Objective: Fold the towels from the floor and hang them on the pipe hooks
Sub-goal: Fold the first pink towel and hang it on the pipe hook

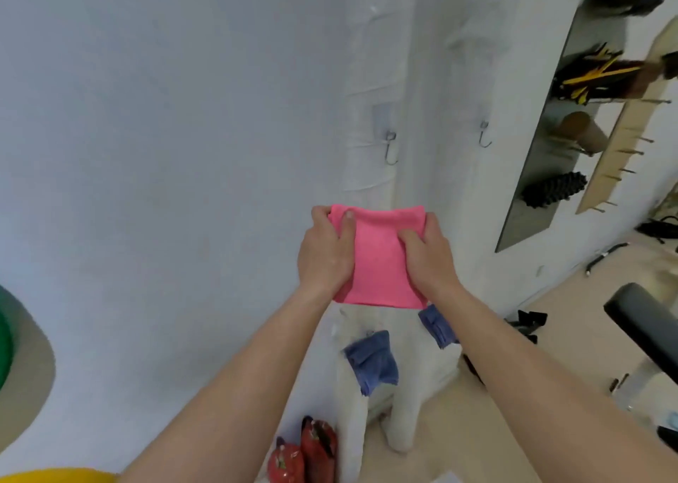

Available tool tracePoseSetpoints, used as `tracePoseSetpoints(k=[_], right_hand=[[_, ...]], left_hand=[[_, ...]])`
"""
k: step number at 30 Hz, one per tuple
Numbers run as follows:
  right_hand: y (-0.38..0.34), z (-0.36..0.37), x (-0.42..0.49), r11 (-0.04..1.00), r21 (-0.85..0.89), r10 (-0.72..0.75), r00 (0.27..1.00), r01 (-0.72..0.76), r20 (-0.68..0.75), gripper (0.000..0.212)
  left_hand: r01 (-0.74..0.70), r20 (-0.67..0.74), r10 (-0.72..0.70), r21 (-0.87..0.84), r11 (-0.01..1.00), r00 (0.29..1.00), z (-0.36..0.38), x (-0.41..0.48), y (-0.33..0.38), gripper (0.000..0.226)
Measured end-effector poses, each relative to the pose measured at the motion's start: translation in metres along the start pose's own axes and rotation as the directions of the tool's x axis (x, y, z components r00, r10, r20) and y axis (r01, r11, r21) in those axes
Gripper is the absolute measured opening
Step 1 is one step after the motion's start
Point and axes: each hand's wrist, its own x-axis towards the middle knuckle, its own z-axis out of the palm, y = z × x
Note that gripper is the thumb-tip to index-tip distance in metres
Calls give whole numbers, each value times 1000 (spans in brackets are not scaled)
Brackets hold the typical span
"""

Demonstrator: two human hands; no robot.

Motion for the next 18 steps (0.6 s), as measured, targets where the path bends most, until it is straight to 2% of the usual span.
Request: tracePoseSetpoints(k=[3, 7, 10, 15, 18], right_hand=[[-17, -17, 58, 998, 3, -63, 998, 63, -16, 21], [-36, -34, 133, 986, 68, -145, 987, 150, -67, 32], [-35, -41, 179, 976, 113, -173, 980, 184, -98, 36], [-15, -36, 232, 965, 163, -205, 979, 204, -12, 29], [1, -31, 246, 961, 220, -191, 978, 168, 85, 23]], left_hand=[[-28, -3, 28, -68, 997, 1000, 13, 48, 35, 39], [14, -23, -19, -209, 978, 1000, 31, 109, 69, 30], [18, -32, -26, -226, 974, 999, 40, 142, 79, 19], [4, -43, -13, -216, 976, 999, 48, 171, 68, 28], [29, -47, -44, -267, 963, 998, 55, 175, 56, 18]])
